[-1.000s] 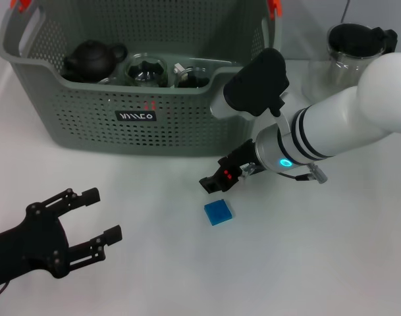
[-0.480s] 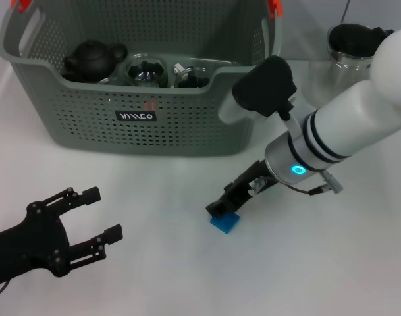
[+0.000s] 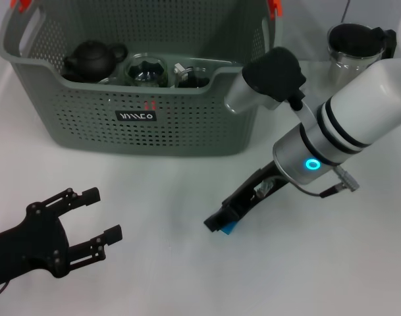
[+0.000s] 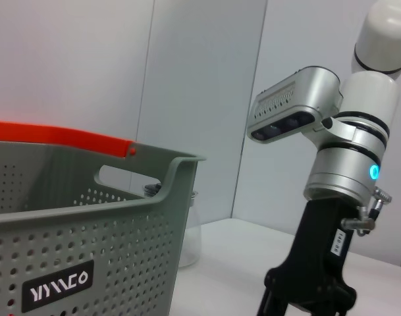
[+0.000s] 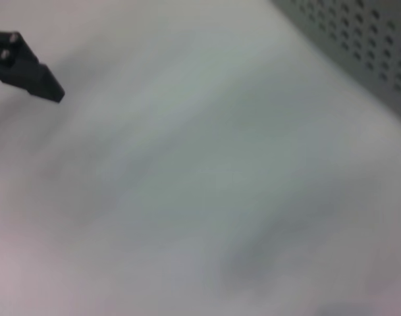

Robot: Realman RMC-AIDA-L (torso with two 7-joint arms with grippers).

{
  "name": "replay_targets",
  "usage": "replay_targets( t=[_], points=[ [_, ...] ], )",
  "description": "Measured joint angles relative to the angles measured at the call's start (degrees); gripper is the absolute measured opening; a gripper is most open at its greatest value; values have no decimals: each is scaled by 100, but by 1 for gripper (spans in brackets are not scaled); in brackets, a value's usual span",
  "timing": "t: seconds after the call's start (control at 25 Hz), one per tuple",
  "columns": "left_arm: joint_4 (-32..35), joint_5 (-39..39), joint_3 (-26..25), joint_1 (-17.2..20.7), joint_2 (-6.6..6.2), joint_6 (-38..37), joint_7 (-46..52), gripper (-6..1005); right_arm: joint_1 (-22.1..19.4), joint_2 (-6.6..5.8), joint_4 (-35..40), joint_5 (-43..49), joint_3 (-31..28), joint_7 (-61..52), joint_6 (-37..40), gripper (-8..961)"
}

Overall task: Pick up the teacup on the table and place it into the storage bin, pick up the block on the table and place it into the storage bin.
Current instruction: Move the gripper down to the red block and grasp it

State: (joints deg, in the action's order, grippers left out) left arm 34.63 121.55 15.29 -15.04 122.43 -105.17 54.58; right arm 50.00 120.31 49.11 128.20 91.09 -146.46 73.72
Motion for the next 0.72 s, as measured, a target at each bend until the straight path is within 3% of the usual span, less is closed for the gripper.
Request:
replay_targets(
  t=[0.32, 0.72],
  points=[
    [0, 0, 0, 1, 0, -3, 0, 798, -99, 24, 15, 416, 115, -5, -523, 610],
    [0, 0, 0, 1, 0, 1, 0, 798, -309, -4, 463, 1209, 172, 245, -524, 608]
  ],
)
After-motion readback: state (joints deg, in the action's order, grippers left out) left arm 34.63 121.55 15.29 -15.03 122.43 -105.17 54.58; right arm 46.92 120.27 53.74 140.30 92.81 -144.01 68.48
